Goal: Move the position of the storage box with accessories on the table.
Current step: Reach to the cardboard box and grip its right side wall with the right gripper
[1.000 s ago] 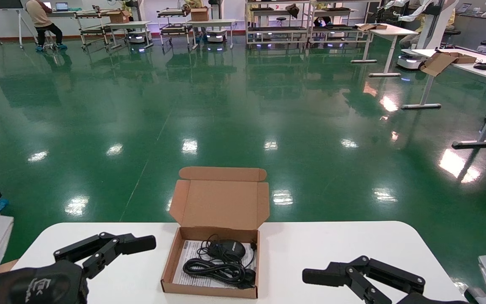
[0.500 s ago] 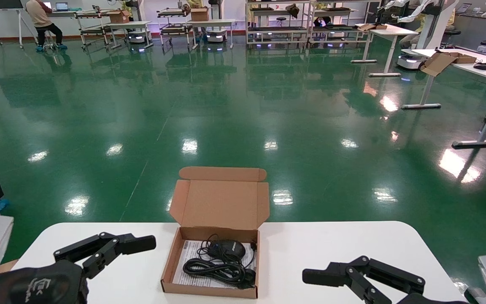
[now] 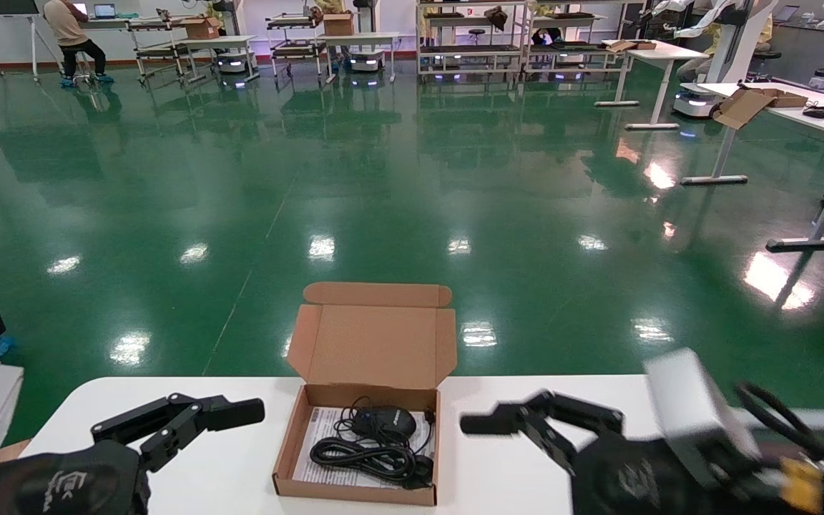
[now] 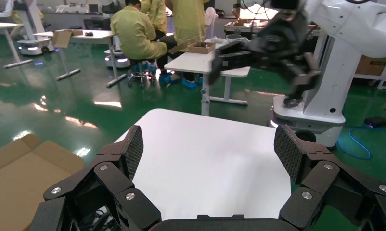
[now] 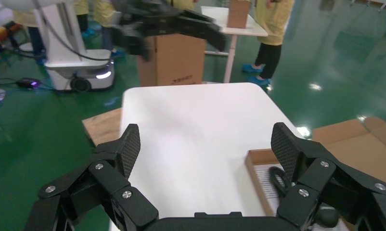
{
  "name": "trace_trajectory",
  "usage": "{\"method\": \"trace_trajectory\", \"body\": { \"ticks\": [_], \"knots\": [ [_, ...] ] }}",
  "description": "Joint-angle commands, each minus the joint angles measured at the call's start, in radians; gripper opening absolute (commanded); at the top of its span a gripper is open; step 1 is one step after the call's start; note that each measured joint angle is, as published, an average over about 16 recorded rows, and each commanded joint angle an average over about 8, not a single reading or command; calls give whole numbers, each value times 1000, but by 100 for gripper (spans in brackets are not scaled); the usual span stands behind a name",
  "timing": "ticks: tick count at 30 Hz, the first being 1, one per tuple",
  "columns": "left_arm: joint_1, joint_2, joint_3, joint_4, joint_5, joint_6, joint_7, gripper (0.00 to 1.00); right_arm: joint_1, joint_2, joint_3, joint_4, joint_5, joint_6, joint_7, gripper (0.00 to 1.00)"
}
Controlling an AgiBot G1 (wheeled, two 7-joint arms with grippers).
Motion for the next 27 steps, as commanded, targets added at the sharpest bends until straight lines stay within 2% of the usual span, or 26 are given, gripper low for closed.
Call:
{"method": "trace_trajectory", "body": {
  "ticks": [1,10,20,27],
  "knots": [
    [0,0,0,0,0,0,0,100,36,-29,-18,-27,-30,4,6,100],
    [0,0,0,0,0,0,0,100,98,-190,-73,-235,-143,120,-39,100],
    [0,0,0,0,0,0,0,100,106,-356,-113,-492,-250,320,-136,100],
    [0,0,0,0,0,0,0,100,102,-460,-123,-670,-286,449,-197,100]
  ]
}}
